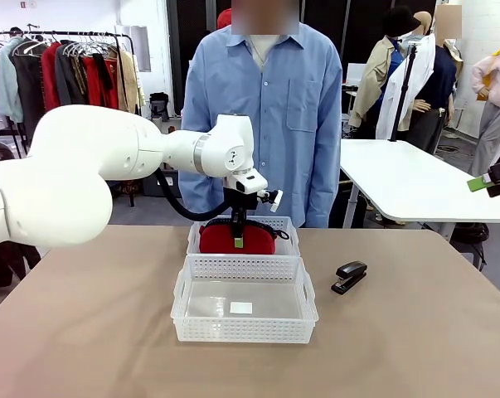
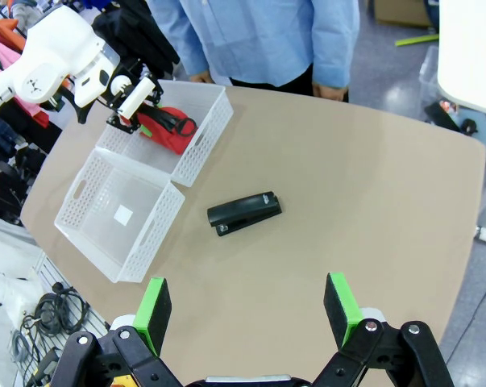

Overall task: Distribute items into two baskets.
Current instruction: Place the picked Pencil pouch into the Organizing basket as instructed by the person.

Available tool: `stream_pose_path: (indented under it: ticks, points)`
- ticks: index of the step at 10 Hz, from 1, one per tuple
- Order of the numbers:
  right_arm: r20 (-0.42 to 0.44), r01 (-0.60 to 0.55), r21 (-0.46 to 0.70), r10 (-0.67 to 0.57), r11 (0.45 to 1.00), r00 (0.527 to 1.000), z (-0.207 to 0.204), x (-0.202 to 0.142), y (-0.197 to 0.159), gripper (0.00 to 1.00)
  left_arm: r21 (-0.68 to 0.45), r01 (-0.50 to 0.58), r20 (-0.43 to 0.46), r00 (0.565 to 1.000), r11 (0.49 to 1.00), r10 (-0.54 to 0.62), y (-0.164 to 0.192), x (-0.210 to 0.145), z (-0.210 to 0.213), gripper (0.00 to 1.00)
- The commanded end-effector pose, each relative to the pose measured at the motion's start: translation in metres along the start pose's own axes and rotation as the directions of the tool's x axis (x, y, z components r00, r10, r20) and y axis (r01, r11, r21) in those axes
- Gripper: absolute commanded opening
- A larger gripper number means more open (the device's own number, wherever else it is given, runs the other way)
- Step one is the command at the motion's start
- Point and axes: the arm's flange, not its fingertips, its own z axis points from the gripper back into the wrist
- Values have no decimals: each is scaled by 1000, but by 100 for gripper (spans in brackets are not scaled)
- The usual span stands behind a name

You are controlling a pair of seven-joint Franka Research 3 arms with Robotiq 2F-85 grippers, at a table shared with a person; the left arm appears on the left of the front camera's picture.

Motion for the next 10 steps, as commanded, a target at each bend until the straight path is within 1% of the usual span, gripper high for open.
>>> stream_pose_path:
  ticks: [1, 2, 3, 5, 8, 10]
  points:
    - [13, -3, 10, 3, 1000, 1000, -1, 1, 0, 100, -32, 21, 32, 999, 999, -20, -9, -7, 14, 100]
    - [13, -3, 10, 3, 1000, 1000, -1, 1, 0, 100, -35, 35, 6, 999, 999, -35, -11, -7, 20, 100]
    - [13, -3, 10, 3, 1000, 1000, -1, 1, 0, 100, -36, 42, 16, 999, 998, -42, -13, -7, 28, 100]
    - [13, -3, 10, 3, 1000, 1000, -1, 1, 0, 100, -84, 54, 42, 998, 995, -50, -18, -10, 47, 100]
    - [13, -3, 10, 3, 1000, 1000, -1, 1, 0, 100, -68, 79, 53, 996, 995, -76, -29, -11, 72, 100]
    - [13, -3, 10, 3, 1000, 1000, -1, 1, 0, 100, -53, 78, 54, 996, 996, -75, -37, -13, 82, 100]
